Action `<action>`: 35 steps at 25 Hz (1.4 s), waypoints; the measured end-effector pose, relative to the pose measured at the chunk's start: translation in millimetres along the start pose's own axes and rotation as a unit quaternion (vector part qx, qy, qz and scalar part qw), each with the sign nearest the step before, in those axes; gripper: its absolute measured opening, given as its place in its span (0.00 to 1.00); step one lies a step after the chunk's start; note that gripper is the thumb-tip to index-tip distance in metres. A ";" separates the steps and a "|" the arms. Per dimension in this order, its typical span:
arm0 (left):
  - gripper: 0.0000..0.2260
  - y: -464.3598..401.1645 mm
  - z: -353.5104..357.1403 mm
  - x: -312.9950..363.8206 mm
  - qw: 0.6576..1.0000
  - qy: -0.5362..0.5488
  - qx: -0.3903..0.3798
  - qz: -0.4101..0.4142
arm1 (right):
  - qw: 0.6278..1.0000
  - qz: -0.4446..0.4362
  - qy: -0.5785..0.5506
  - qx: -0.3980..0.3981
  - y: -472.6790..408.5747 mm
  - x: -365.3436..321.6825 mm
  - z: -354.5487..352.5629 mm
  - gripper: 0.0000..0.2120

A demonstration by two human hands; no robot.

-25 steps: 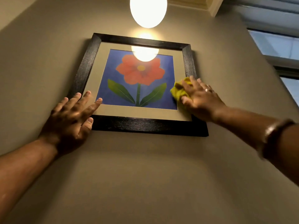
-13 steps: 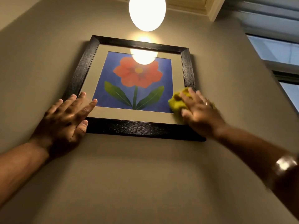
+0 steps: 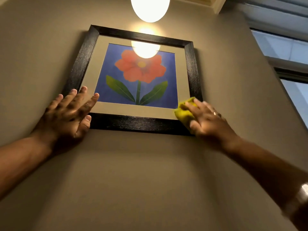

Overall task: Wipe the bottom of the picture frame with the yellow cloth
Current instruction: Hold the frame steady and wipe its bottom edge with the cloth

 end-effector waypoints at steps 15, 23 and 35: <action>0.32 2.4 1.3 3.2 0.998 -0.020 -0.052 -0.009 | 0.999 0.043 0.010 0.005 -34.6 11.8 -15.0 0.30; 0.38 -6.6 7.3 63.7 0.992 -0.096 -0.072 0.041 | 0.995 0.088 0.031 0.039 -106.2 44.7 -19.6 0.30; 0.34 -6.5 26.8 157.8 0.989 -0.047 0.056 0.132 | 0.998 0.029 0.053 0.016 -55.8 27.8 -11.7 0.32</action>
Point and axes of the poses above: each hand's wrist, its own y-axis away from the middle knuckle, its own z-axis out of the palm, x = y × z, the point moved 8 cm from there along -y, towards the middle knuckle, and after that the axes turned 11 degrees about -z, right-handed, at the moved point
